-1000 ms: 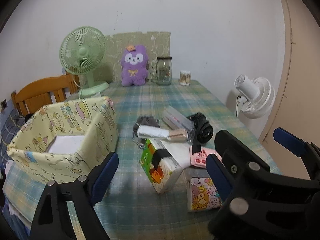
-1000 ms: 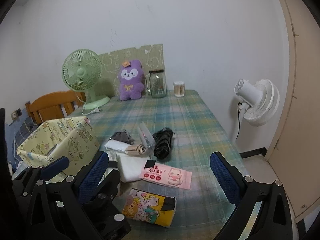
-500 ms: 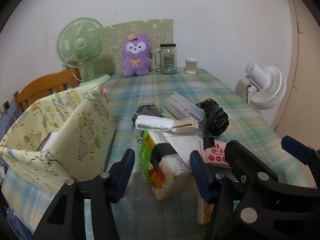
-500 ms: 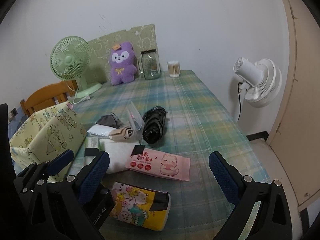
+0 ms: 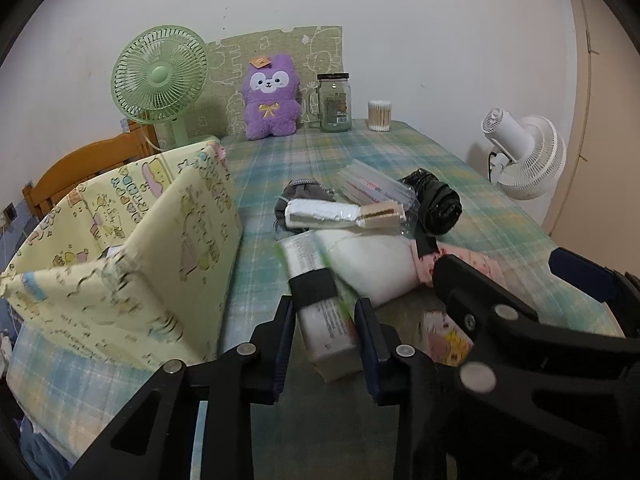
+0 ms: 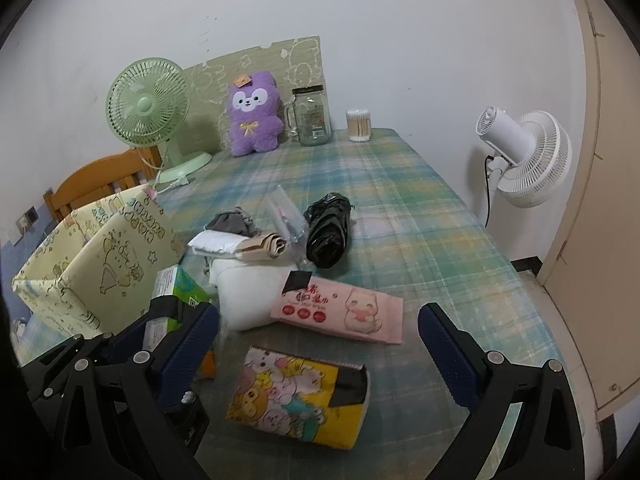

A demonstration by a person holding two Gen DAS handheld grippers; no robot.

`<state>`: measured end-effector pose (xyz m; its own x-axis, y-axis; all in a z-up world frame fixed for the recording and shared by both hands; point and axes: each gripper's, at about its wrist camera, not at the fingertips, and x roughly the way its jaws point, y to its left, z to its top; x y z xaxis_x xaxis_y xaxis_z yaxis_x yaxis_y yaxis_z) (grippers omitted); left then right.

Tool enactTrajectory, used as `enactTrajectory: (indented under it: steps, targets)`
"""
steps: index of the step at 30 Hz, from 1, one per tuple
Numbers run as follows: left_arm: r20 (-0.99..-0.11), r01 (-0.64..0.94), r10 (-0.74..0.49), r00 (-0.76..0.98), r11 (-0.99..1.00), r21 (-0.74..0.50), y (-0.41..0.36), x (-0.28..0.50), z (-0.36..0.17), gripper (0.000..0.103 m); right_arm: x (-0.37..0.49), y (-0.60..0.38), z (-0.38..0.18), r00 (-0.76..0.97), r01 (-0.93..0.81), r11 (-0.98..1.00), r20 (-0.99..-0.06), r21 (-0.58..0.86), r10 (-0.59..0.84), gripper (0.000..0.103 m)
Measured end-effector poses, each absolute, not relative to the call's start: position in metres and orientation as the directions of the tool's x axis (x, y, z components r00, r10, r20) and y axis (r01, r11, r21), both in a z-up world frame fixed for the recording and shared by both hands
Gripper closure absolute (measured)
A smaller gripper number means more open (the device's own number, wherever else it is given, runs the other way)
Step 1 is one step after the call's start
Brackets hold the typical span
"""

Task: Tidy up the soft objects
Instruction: 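Grasp the green tissue pack with the left tool while the right tool grasps the yellow cartoon pack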

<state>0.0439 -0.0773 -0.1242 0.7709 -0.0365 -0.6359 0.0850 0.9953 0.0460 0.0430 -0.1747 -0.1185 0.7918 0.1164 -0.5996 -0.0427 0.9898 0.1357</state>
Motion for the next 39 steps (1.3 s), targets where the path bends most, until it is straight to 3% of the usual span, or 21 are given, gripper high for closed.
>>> enactTrajectory:
  steps: [20,26,29,32,39]
  targets:
    - [-0.689,0.129,-0.084,0.72,0.992,0.014,-0.071,0.044,-0.147,0.072,0.047,-0.165,-0.152,0.713,0.021,0.993,-0.698,0.116,0.066,0.003]
    - [-0.682,0.138,-0.071,0.728,0.99,0.044,-0.075,0.047,-0.147,0.072,0.049,-0.164,-0.155,0.72,0.02,0.988,-0.688,0.151,0.09,0.022]
    - [-0.682,0.138,-0.073,0.728,0.99,0.041,-0.076,0.049,-0.147,0.074,0.051,-0.163,-0.155,0.722,0.018,0.989,-0.686,0.149,0.09,0.027]
    - [-0.684,0.139,-0.074,0.726,0.99,0.04,-0.077,0.05,-0.146,0.081,0.052,-0.163,-0.153,0.72,0.018,0.988,-0.687,0.157,0.096,0.028]
    - [-0.661,0.129,-0.074,0.747,0.991,0.034,-0.074,0.047,-0.134,0.084,0.05,-0.16,-0.138,0.743,0.002,0.988,-0.662,0.157,0.103,0.029]
